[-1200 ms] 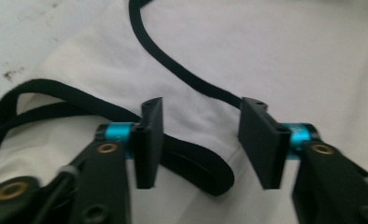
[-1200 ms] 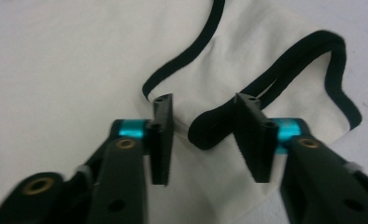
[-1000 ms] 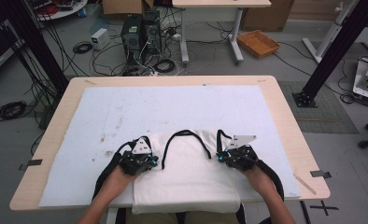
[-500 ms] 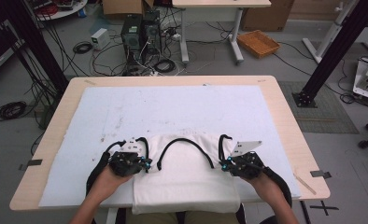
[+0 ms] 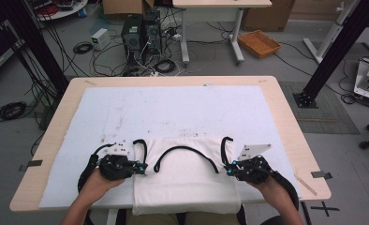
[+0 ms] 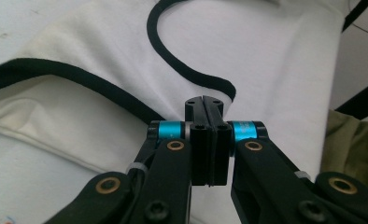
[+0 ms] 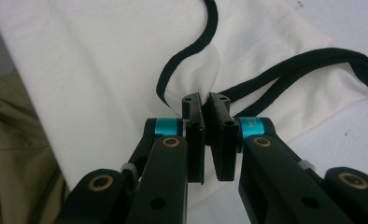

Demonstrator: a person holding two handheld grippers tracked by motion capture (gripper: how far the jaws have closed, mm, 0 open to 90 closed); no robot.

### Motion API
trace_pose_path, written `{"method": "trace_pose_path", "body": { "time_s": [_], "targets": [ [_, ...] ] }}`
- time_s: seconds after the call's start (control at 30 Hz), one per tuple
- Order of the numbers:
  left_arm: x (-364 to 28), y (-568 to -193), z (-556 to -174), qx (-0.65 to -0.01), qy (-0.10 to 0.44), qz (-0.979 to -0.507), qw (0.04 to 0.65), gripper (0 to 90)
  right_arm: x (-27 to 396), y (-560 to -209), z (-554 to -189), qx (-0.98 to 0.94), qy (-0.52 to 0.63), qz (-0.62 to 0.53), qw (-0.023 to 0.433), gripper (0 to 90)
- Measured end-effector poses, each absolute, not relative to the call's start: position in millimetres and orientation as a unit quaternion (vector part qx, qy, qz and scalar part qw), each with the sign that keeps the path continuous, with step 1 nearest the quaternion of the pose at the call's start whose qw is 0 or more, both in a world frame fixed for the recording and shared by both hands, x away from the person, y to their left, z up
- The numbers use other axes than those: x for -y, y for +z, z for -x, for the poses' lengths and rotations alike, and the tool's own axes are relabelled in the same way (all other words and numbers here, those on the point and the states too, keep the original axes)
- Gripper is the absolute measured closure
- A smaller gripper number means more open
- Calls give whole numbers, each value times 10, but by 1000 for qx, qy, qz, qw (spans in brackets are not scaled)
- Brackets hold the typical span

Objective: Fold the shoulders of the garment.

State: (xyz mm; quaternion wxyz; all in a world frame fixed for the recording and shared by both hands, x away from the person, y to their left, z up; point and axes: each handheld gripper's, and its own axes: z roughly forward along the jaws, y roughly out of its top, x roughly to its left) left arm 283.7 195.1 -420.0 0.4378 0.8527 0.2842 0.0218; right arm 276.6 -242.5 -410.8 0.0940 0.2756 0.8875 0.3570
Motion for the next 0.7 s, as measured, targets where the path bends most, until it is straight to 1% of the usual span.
{"method": "trace_pose_path", "body": {
  "time_s": [0.1, 0.13, 0.17, 0.2, 0.23, 0.27, 0.3, 0.33, 0.37, 0.4, 0.43, 0.47, 0.53, 0.57, 0.63, 0.67, 0.7],
  "targets": [
    [-1957, -4203, -2819, -289, 35, -845, 448, 890, 2442, -4100, -2733, -889, 356, -273, 92, 854],
    [-1957, -4199, -2845, -312, 57, -829, 460, 676, 2448, -4118, -2713, -887, 357, -276, 92, 745],
    [-1957, -4199, -2845, -312, 57, -829, 460, 586, 2448, -4118, -2713, -887, 357, -276, 92, 745],
    [-1944, -4199, -2851, -318, 78, -818, 473, 586, 2463, -4121, -2729, -879, 363, -290, 107, 651],
    [-1944, -4199, -2851, -318, 78, -818, 473, 585, 2463, -4121, -2729, -879, 363, -290, 107, 651],
    [-1885, -4215, -2841, -307, 86, -825, 467, 585, 2463, -4112, -2754, -871, 375, -293, 121, 614],
    [-1838, -4234, -2830, -297, 84, -834, 458, 585, 2447, -4116, -2767, -871, 377, -288, 127, 614],
    [-1787, -4258, -2821, -282, 80, -845, 448, 586, 2421, -4128, -2779, -872, 378, -285, 123, 607],
    [-1787, -4258, -2821, -282, 80, -845, 448, 585, 2421, -4128, -2779, -872, 378, -285, 123, 607],
    [-1684, -4315, -2796, -255, 84, -864, 425, 585, 2350, -4185, -2808, -880, 372, -272, 116, 595],
    [-1684, -4315, -2796, -255, 84, -864, 425, 585, 2350, -4185, -2808, -880, 372, -272, 116, 595],
    [-1646, -4339, -2784, -249, 89, -871, 414, 585, 2281, -4258, -2828, -888, 361, -263, 110, 591],
    [-1590, -4373, -2772, -244, 102, -881, 393, 587, 2254, -4290, -2835, -891, 357, -259, 109, 591],
    [-1564, -4386, -2763, -241, 116, -884, 382, 677, 2219, -4327, -2841, -894, 350, -258, 107, 594],
    [-1557, -4388, -2758, -240, 120, -885, 382, 841, 2212, -4330, -2848, -894, 350, -258, 107, 595],
    [-1557, -4387, -2756, -236, 123, -885, 381, 869, 2216, -4327, -2852, -893, 353, -258, 108, 595],
    [-1579, -4366, -2751, -235, 112, -883, 390, 872, 2223, -4320, -2852, -892, 354, -260, 110, 595]
  ]
}}
